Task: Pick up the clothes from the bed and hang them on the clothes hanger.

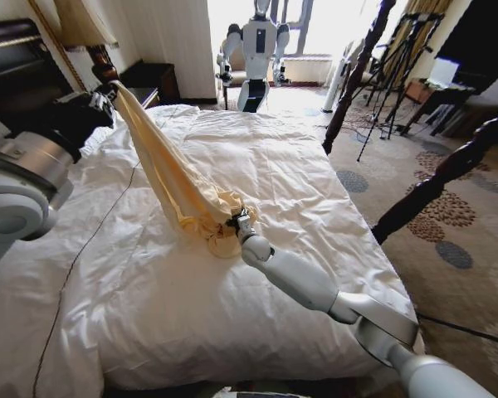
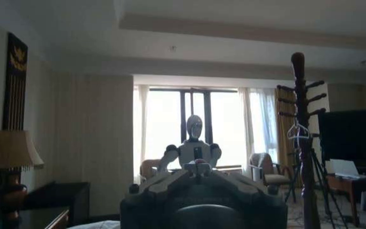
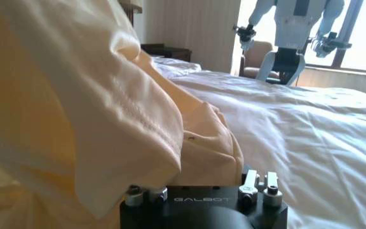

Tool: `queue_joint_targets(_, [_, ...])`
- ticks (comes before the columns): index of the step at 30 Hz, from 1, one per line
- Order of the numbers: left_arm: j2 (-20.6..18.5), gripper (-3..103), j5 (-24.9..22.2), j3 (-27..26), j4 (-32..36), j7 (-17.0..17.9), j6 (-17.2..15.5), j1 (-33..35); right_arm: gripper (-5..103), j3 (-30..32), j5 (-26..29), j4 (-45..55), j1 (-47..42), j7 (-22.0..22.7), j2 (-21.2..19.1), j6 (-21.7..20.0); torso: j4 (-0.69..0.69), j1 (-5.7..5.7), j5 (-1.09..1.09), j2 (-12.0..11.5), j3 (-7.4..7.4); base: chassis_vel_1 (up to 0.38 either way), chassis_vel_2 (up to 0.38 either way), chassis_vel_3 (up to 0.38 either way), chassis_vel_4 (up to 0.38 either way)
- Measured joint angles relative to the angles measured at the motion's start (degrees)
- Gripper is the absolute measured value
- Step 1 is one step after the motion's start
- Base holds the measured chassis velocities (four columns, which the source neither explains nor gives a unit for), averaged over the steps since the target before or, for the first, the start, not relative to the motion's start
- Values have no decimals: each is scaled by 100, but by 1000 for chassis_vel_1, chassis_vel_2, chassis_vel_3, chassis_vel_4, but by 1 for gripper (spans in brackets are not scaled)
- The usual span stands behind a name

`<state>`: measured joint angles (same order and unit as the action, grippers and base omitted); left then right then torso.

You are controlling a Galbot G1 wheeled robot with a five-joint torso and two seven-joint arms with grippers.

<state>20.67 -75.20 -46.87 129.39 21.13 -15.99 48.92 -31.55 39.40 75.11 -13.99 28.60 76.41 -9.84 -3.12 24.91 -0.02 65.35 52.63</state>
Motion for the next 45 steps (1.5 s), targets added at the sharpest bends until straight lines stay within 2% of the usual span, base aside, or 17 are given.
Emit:
queue_joint_targets(2, [4, 0, 0, -44, 13, -8, 2, 37, 60, 14, 1, -47, 74, -3, -4, 16, 1, 0, 0, 0, 0, 0, 0, 0, 0])
queue_joint_targets(5, [11, 0, 0, -149, 32, -13, 5, 115, 44, 53, 10, -162, 283, -14, -25, 32, 1, 0, -1, 0, 0, 0, 0, 0, 0])
queue_joint_targets(6, [11, 0, 0, -149, 32, -13, 5, 115, 44, 53, 10, -162, 283, -14, -25, 32, 1, 0, -1, 0, 0, 0, 0, 0, 0])
queue_joint_targets(13, [-37, 0, -75, -784, 48, -74, 60, 573, 11, 134, 134, -386, 882, -21, -117, 32, 1, 0, 0, 0, 0, 0, 0, 0, 0])
queue_joint_targets(15, [-52, 0, -88, -866, 29, -74, 74, 618, 11, 155, 155, -382, 1006, -21, -138, 27, 2, 0, 0, 0, 0, 0, 0, 0, 0])
queue_joint_targets(16, [-77, 0, -109, -967, -3, -73, 87, 659, 1, 169, 186, -322, 1222, -23, -207, 8, 2, 0, -1, 0, 0, 0, 0, 0, 0])
queue_joint_targets(22, [-163, 0, -127, -1254, -83, -43, 143, 698, 0, 173, 569, 191, 1913, -57, -578, -239, 0, 0, -1, 0, 0, 0, 0, 0, 0])
queue_joint_targets(25, [-211, 0, -138, -1561, -95, 19, 158, 750, 0, 162, 1318, 982, 2460, -56, -1020, -596, 0, 0, 0, 0, -1, 0, 0, 0, 0])
queue_joint_targets(26, [-211, 0, -138, -1561, -95, 19, 158, 750, 0, 162, 1318, 982, 2460, -56, -1020, -596, 0, 0, 0, 0, -1, 0, 0, 0, 0])
queue_joint_targets(30, [-225, 0, -267, -2445, 37, 32, 160, 1377, 0, 108, 2391, 2102, 3002, 116, -1598, -988, 0, 0, 0, 0, -1, 0, 0, 0, 0])
queue_joint_targets(31, [-225, 0, -267, -2445, 37, 32, 160, 1377, 0, 108, 2391, 2102, 3002, 116, -1598, -988, 0, 0, 0, 0, -1, 0, 0, 0, 0])
queue_joint_targets(35, [-266, 0, -628, -3461, 208, 77, 121, 1943, 0, 72, 3399, 3011, 3590, 319, -2138, -1234, 2, -1, -1, 0, -1, 0, 0, 0, 0])
queue_joint_targets(37, [-293, 0, -737, -3708, 232, 104, 93, 1999, 0, 70, 3685, 3249, 3778, 355, -2320, -1320, 2, -2, -2, 0, -1, 0, 0, 0, 0])
queue_joint_targets(39, [-356, 0, -1019, -4181, 254, 142, -42, 2067, 0, 71, 4210, 3707, 4144, 449, -2732, -1509, 2, -1, 1, 0, -1, 0, 0, 0, 0])
queue_joint_targets(40, [-356, 0, -1019, -4181, 254, 142, -42, 2067, 0, 71, 4210, 3707, 4144, 449, -2732, -1509, 2, -1, 1, 0, -1, 0, 0, 0, 0])
queue_joint_targets(43, [-470, 0, -1485, -4789, 321, 264, -328, 2132, 0, 136, 4743, 4267, 4573, 475, -3439, -1703, 1, -2, 2, 0, -2, 0, 0, 0, 0])
queue_joint_targets(45, [-509, 0, -1640, -4937, 352, 315, -424, 2134, 0, 187, 4909, 4424, 4693, 454, -3671, -1740, 1, -2, 2, 0, -2, 0, 0, 0, 0])
